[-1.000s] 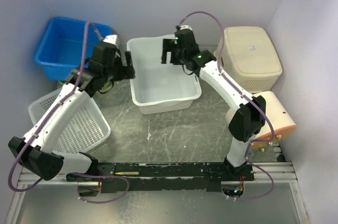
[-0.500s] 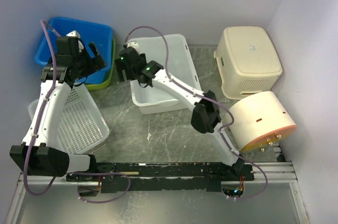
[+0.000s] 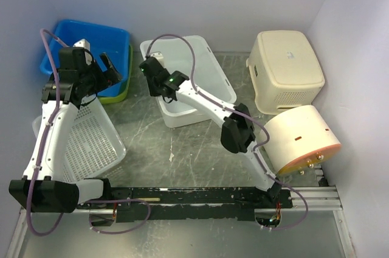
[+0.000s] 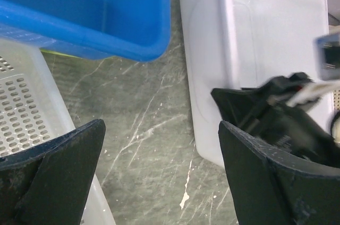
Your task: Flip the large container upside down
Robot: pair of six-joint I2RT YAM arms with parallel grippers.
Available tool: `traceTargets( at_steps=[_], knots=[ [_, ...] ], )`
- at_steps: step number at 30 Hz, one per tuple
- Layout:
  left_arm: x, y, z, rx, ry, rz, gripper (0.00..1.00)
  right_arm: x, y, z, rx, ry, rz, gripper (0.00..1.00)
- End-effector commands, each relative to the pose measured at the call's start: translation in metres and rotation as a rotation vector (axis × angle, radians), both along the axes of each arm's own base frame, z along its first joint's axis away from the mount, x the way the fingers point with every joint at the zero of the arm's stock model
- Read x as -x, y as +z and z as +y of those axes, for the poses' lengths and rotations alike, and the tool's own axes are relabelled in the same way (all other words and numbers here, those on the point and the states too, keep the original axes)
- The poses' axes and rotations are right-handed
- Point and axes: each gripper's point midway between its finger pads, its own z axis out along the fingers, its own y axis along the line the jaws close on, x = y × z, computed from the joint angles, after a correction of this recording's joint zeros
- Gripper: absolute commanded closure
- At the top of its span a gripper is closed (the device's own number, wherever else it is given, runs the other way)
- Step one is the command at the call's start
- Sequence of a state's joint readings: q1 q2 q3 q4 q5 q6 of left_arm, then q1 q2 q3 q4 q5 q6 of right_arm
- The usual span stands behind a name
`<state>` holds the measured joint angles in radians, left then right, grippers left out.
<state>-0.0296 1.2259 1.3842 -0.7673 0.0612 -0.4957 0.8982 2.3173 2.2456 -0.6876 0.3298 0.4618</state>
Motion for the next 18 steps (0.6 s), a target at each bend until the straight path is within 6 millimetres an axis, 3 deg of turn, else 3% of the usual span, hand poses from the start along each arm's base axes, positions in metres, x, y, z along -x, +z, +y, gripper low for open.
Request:
traceTargets(
  at_steps=[1,5,8,10,13,18],
  knots=[
    [-0.005,0.032,0.007,-0.027,0.012,-0.048,0.01,0.004,0.111,0.008,-0.286,0.015,-0.081,1.00],
    [-0.006,0.072,-0.001,-0.014,-0.042,-0.146,0.01,0.014,0.171,0.005,-0.540,0.070,0.000,1.00],
    [-0.009,0.101,-0.004,-0.013,-0.061,-0.206,0.01,0.014,0.215,-0.011,-0.820,0.110,0.078,1.00],
    [-0.013,0.120,-0.007,-0.004,-0.076,-0.247,0.01,0.013,0.232,-0.022,-0.995,0.145,0.149,1.00],
    [-0.015,0.139,-0.015,0.012,-0.115,-0.294,0.01,0.011,0.240,-0.037,-1.190,0.186,0.278,1.00],
    [-0.021,0.129,-0.022,0.027,-0.156,-0.280,0.01,0.016,0.228,-0.066,-1.416,0.205,0.481,1.00]
  ],
)
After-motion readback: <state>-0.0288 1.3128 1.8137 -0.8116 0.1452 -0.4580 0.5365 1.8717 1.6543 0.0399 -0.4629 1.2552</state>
